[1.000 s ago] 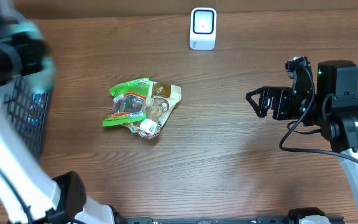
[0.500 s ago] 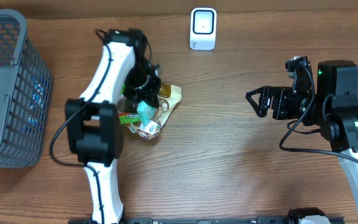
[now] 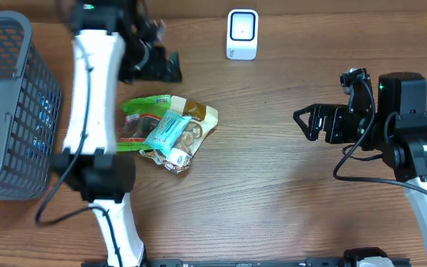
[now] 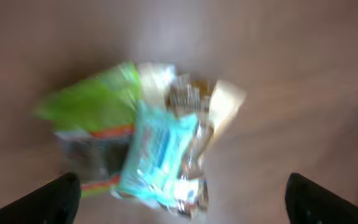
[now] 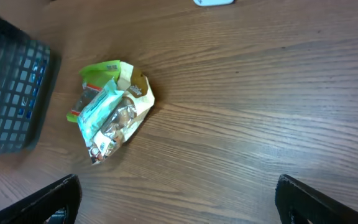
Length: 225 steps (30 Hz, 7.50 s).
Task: Scan the item barcode
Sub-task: 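Carry the wipes pack out and drop it on the pile, then reach into the basket and grasp the blue Oreo pack, then lift the Oreo pack out and place it beside the pile, then lower the right gripper onto the Oreo pack and grasp it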
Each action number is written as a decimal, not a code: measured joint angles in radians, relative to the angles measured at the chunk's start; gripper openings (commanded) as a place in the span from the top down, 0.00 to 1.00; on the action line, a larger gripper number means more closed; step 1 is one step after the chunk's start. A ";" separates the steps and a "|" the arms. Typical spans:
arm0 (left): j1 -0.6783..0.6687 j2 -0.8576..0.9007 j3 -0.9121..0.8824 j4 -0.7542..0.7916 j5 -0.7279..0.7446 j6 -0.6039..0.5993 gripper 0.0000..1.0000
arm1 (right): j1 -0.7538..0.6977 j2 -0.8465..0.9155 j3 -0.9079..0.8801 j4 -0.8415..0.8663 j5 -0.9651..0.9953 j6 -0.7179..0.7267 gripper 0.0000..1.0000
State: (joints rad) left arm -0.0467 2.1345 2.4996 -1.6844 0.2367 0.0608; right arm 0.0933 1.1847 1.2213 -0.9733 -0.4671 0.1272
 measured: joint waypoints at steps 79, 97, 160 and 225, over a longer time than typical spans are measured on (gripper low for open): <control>0.649 -0.479 0.166 0.000 -0.085 -0.048 0.41 | 0.000 0.000 0.000 0.001 -0.019 0.003 0.00; 0.467 -1.584 -1.399 1.098 -0.234 -0.022 0.21 | 0.000 0.000 0.002 0.005 -0.029 0.003 0.00; 0.848 0.145 -0.331 0.346 -0.019 -0.081 0.96 | 0.000 0.002 0.002 -0.014 -0.042 0.004 0.00; -0.101 -0.513 -0.454 0.465 -0.246 -0.219 0.00 | 0.537 0.698 0.002 0.414 0.147 0.786 0.39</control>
State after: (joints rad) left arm -0.1482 1.6218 2.0460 -1.2190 -0.0093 -0.1577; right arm 0.6304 1.8832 1.2236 -0.5594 -0.3202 0.9134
